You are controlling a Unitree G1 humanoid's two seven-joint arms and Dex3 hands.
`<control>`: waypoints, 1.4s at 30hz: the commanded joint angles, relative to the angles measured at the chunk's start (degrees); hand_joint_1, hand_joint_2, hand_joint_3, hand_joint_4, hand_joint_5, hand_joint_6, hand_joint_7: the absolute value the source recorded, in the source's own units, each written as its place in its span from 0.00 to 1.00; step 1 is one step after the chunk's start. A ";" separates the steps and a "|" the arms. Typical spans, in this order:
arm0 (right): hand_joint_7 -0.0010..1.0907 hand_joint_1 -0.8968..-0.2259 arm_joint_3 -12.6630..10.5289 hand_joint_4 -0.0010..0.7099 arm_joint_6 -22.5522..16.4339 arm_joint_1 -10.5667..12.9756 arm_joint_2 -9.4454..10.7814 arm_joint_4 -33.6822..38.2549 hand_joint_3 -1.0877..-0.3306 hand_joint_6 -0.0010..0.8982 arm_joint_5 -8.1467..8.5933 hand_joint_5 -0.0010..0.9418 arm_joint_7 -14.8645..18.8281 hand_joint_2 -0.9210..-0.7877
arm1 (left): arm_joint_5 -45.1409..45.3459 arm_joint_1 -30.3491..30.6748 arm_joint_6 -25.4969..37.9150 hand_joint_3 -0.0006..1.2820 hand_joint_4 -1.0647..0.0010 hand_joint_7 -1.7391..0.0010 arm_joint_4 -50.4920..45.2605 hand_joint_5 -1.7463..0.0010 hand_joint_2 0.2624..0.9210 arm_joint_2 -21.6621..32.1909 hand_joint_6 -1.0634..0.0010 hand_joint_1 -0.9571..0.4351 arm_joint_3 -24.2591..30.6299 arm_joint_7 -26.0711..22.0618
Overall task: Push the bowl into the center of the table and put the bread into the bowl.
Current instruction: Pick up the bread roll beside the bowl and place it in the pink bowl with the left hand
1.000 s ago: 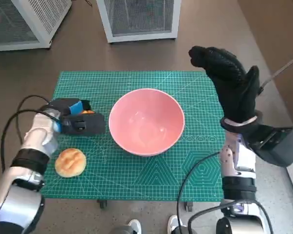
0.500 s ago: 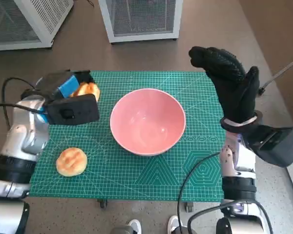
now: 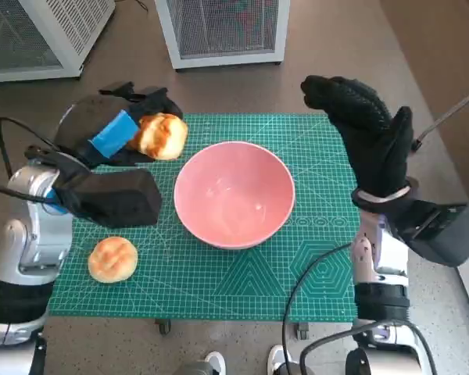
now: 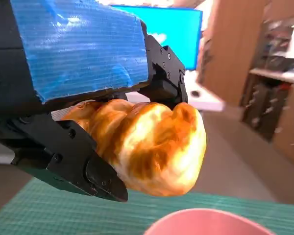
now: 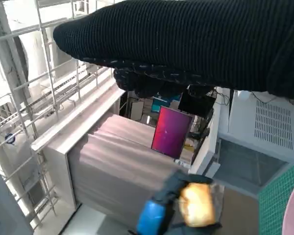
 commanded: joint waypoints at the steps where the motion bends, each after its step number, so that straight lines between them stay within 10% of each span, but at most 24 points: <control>1: 0.25 0.36 0.03 0.31 0.59 0.88 -0.12 0.72 0.54 0.23 1.02 0.00 0.76 0.00 | -0.59 0.23 -0.33 0.03 0.30 0.35 -4.14 0.36 0.99 -2.33 0.39 0.69 -1.04 -1.04; 37: 0.26 0.35 -0.24 0.31 -0.42 1.42 -1.16 1.01 0.54 0.22 0.94 0.00 0.13 0.00 | 1.18 -6.46 -8.90 0.04 0.31 0.34 6.79 0.35 1.00 -9.15 0.41 0.69 -9.60 -6.55; 42: 0.26 0.34 -0.14 0.32 -0.59 1.47 -1.17 0.86 0.53 0.22 0.67 0.00 -0.37 0.00 | 0.80 -6.15 -6.50 0.10 0.38 0.37 6.32 0.28 1.00 -9.87 0.53 0.74 -9.18 -8.43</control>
